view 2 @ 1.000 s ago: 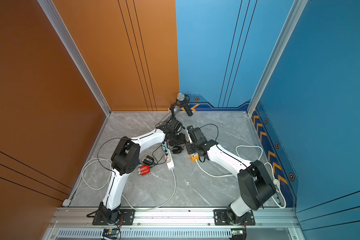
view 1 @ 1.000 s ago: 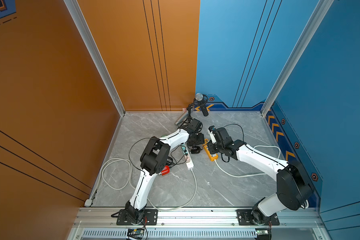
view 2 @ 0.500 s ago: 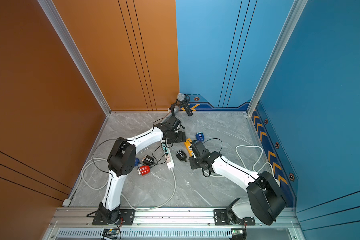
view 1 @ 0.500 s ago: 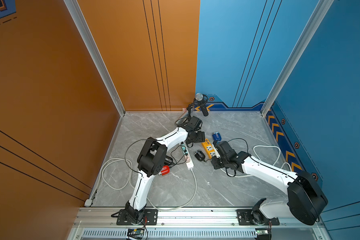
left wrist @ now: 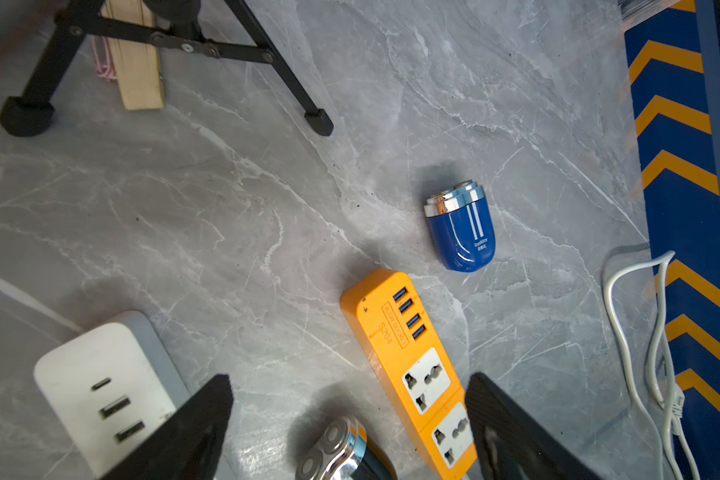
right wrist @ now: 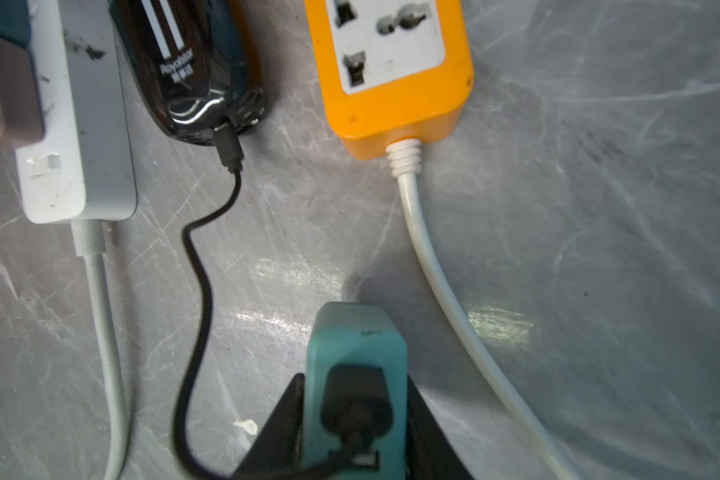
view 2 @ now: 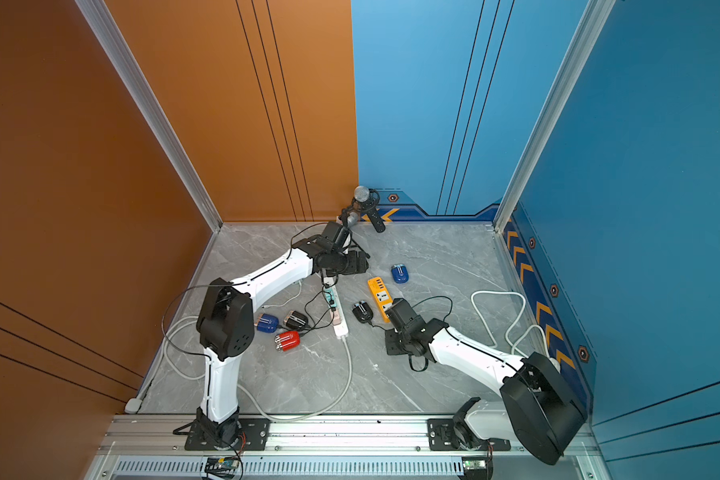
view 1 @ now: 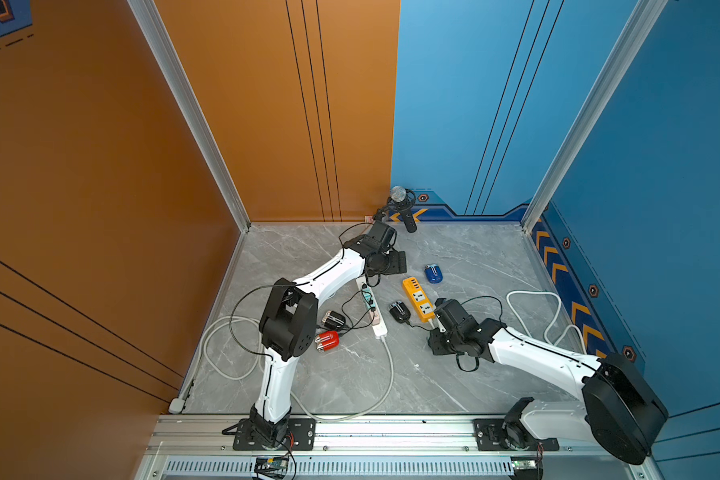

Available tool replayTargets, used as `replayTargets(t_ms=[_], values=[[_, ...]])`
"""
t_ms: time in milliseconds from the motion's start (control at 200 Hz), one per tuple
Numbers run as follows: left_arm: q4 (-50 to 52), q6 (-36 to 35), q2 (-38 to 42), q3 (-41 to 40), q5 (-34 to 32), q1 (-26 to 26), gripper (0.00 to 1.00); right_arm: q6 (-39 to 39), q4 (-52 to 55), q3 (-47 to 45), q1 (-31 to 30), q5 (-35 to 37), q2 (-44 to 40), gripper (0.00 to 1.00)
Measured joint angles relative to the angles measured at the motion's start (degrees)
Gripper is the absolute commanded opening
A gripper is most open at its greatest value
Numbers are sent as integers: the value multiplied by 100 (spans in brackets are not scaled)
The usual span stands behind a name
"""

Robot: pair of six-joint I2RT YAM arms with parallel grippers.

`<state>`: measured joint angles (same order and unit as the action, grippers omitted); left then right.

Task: Unplug the electric shaver
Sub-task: Place the plug at the center of the board.

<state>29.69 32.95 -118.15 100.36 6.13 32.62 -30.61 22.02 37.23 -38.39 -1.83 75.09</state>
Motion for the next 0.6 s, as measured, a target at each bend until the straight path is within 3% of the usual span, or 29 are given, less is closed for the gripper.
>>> replayTargets(t_ms=[220, 600], values=[[15, -61, 120, -286, 39, -4, 91, -70, 13, -120, -26, -68, -13, 65], [44, 177, 706, -896, 35, -4, 90, 520, 702, 479, 35, 385, -815, 80]])
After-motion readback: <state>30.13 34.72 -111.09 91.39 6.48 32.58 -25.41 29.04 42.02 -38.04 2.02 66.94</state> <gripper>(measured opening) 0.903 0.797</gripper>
